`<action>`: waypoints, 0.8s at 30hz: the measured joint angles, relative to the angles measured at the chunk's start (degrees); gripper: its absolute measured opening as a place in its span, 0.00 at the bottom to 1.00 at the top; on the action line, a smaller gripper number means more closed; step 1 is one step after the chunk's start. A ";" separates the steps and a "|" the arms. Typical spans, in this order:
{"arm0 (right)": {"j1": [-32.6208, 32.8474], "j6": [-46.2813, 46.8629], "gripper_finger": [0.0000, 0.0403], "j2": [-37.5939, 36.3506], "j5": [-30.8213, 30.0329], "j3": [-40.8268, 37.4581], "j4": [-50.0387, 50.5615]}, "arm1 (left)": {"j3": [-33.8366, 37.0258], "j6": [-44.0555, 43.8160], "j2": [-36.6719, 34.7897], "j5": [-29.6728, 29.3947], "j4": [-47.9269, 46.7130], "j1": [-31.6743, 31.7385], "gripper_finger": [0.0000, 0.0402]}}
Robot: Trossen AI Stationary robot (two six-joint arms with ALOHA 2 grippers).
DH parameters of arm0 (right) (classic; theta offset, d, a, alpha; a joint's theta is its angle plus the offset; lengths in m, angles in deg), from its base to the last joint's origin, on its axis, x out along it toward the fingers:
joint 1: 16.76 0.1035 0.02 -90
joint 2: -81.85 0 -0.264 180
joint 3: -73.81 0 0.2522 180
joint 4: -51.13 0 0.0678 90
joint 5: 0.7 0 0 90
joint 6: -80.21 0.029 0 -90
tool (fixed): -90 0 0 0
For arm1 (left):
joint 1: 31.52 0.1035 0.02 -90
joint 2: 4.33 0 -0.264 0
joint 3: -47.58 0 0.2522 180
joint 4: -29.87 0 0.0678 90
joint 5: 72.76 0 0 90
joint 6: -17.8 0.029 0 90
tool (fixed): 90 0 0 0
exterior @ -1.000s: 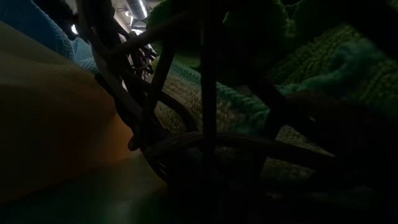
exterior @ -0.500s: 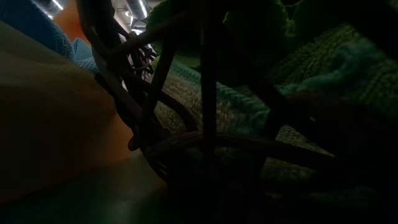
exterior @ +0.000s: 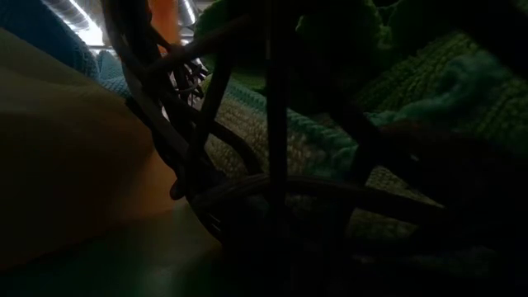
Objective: Sort microfiber towel by color & place in baskets
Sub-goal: Put the orange microfiber towel into the gold wire basket
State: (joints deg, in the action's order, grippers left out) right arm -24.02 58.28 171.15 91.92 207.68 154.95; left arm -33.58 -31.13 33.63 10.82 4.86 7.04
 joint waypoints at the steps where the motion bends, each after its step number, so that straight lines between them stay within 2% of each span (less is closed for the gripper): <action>1: 0.00 -0.01 0.41 -0.66 0.01 0.00 -0.02 | 0.00 -0.02 0.83 0.52 1.39 -0.69 0.00; 7: 0.00 -0.66 0.41 -4.52 2.15 0.00 -0.02 | 0.00 -0.04 6.45 1.66 9.17 -6.88 0.00; 12: 0.00 -0.74 0.41 -7.84 6.90 -3.01 -2.54 | 0.00 2.45 11.92 1.49 17.38 -13.26 0.00; 17: 0.00 -0.85 0.41 -12.50 8.57 -12.35 -7.85 | 0.00 4.57 18.11 1.49 23.98 -19.97 0.00; 24: 0.00 -0.81 0.41 -20.02 8.56 -31.41 -21.30 | 0.00 8.39 25.44 1.46 28.72 -27.17 0.00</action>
State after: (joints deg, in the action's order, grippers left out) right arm -24.02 57.47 151.13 100.48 176.28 133.65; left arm -33.58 -22.74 59.07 12.29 33.58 -20.12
